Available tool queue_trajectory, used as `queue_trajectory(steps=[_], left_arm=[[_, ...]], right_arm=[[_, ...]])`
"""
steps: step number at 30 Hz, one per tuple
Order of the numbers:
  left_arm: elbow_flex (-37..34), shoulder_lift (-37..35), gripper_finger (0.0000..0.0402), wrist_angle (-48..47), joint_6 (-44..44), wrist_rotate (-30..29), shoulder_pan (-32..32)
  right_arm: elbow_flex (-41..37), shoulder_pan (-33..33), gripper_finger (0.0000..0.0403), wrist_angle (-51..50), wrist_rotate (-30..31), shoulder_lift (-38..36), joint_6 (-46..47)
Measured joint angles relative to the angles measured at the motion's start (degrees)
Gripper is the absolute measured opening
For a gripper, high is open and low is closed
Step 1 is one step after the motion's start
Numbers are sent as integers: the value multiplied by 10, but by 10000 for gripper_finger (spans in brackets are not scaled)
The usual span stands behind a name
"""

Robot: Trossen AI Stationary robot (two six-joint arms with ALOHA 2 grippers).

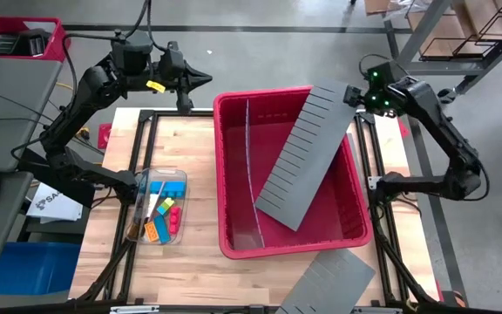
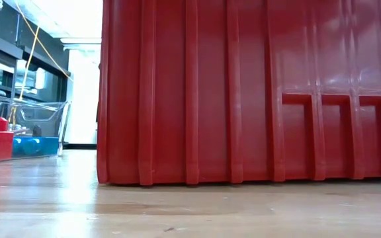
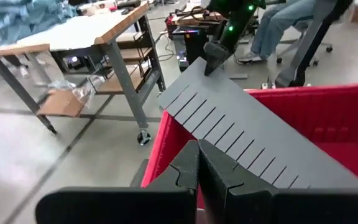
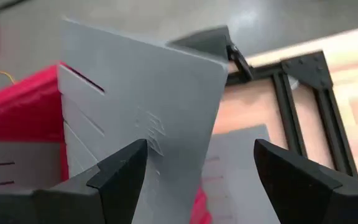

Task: Sort Items/Unsort Items

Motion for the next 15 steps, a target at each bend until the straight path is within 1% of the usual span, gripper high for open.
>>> queue_trajectory(steps=[5,9,13,15], left_arm=[[0,0,0,10,-59,0,-12],[0,0,0,42,-103,0,-28],[0,0,0,71,-132,1,-46],[0,0,0,78,-147,0,-50]], right_arm=[[-28,1,287,30,-25,-35,-32],[-61,0,287,86,-52,-56,-17],[-102,3,287,168,-128,-51,-7],[-120,7,287,206,-147,-44,1]])
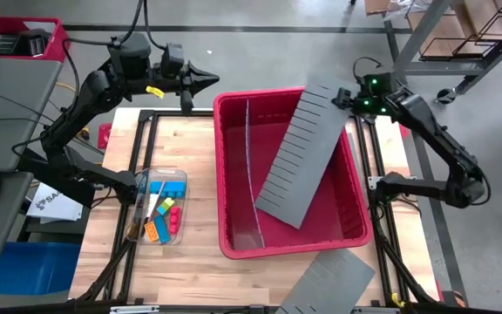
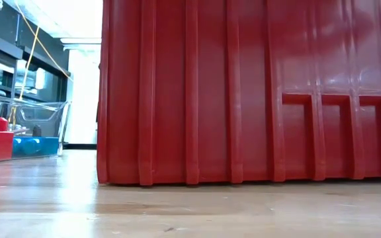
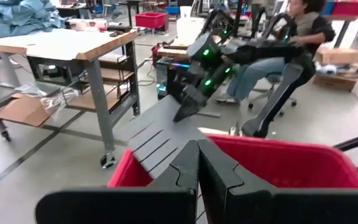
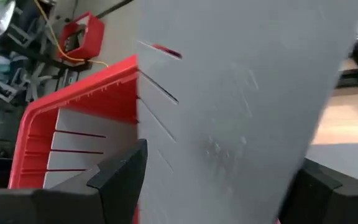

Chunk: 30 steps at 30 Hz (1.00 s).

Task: Sort Items/Unsort Items

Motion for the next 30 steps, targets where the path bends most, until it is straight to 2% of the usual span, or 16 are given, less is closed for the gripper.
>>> queue_trajectory(steps=[7,10,13,17,18,20,25,28,30], left_arm=[[0,0,0,3,5,0,-13],[0,0,0,11,8,-1,-13],[0,0,0,12,8,-1,-12],[0,0,0,11,18,-1,-11],[0,0,0,11,23,-2,-11],[0,-1,0,11,37,-11,-3],[0,-4,7,8,49,-117,22],[0,-2,26,26,50,-119,52],[0,2,45,51,39,-91,71]], right_arm=[[-40,1,284,78,-21,1,-5],[-60,1,257,108,-7,10,-5],[-80,2,189,163,-3,28,-14],[-88,21,47,229,-24,54,-3],[-86,28,25,254,-38,53,-4],[-80,41,17,281,-44,44,12],[-33,76,4,273,-34,5,10],[5,97,2,274,-33,-21,9],[34,117,2,273,-13,-34,6]])
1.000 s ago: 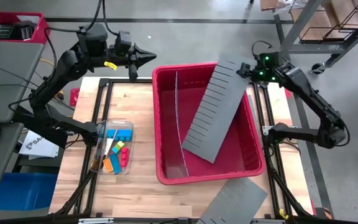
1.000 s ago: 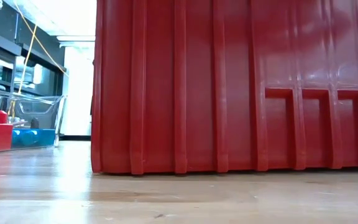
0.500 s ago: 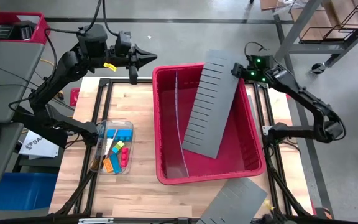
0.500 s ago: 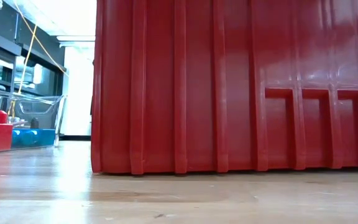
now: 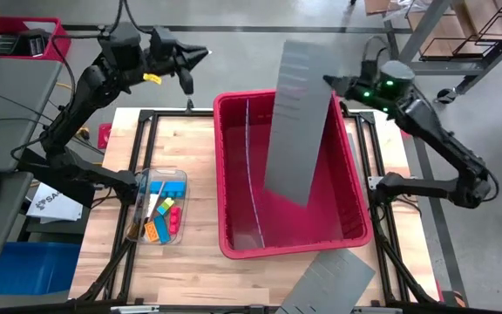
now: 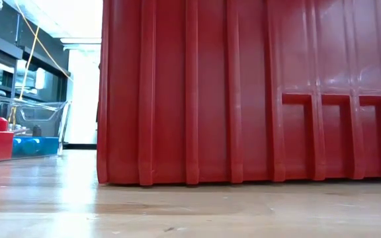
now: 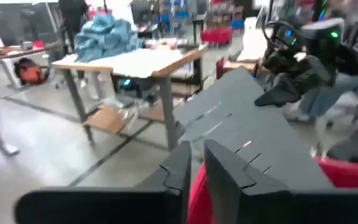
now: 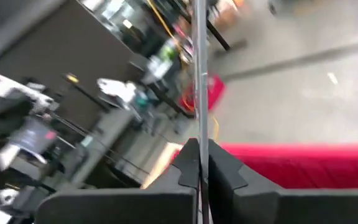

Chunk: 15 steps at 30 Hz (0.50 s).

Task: Sort Items/Unsort Items

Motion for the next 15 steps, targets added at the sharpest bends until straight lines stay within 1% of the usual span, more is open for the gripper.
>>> queue_trajectory(steps=[2,4,8,11,13,15], left_arm=[[0,6,70,38,-40,37,23],[0,14,98,93,-102,82,43],[0,32,154,245,-262,201,74],[0,49,187,337,-395,281,88],[0,58,202,361,-456,338,96],[0,62,214,358,-483,392,101]], right_arm=[[37,19,2,0,26,-11,-16],[79,34,1,2,47,-17,-28],[169,60,1,3,70,-12,-59],[235,84,0,5,93,0,-86],[276,101,0,5,108,12,-107],[319,118,0,8,126,26,-139]])
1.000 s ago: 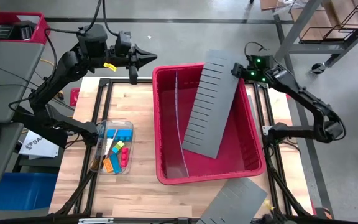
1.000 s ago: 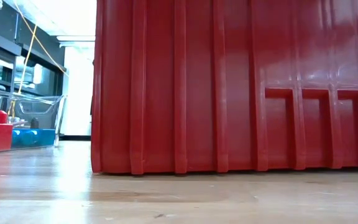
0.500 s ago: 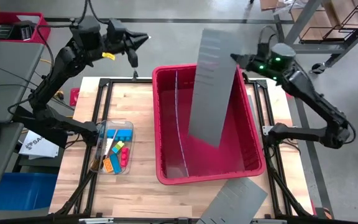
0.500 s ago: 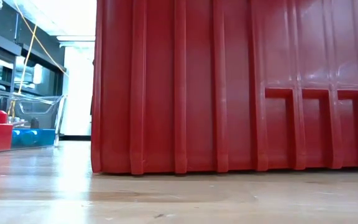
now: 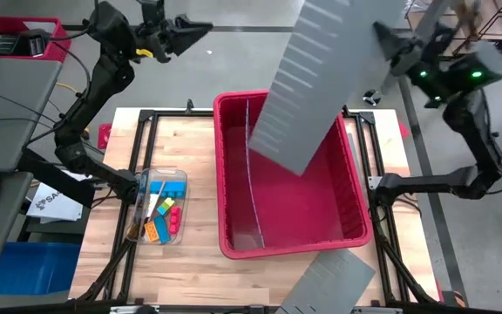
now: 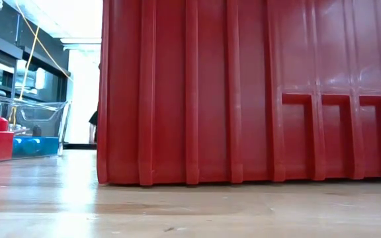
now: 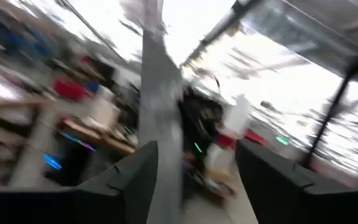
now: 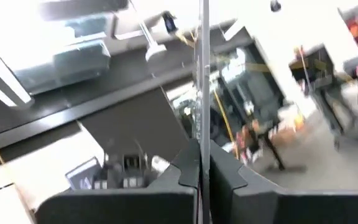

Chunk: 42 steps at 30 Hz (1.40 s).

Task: Sort Items/Unsort Items

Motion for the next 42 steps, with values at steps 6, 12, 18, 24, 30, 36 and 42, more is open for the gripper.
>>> queue_trajectory(steps=[6,12,18,24,30,36,42], left_arm=[[0,-2,227,-97,14,135,-7],[-4,-6,227,-295,250,20,-65],[-71,15,227,-284,312,-35,-145],[-198,41,227,-86,236,-45,-231],[-279,69,227,144,200,-173,-287],[-303,120,227,155,203,-200,-316],[-305,180,227,255,155,-201,-336]], right_arm=[[130,23,0,4,27,50,-80],[238,24,0,4,13,116,-101],[321,24,0,1,-7,173,-104],[368,24,0,4,-26,207,-105],[360,24,0,13,-28,206,-92],[360,24,0,26,-29,206,-88],[360,24,0,30,-29,206,-88]])
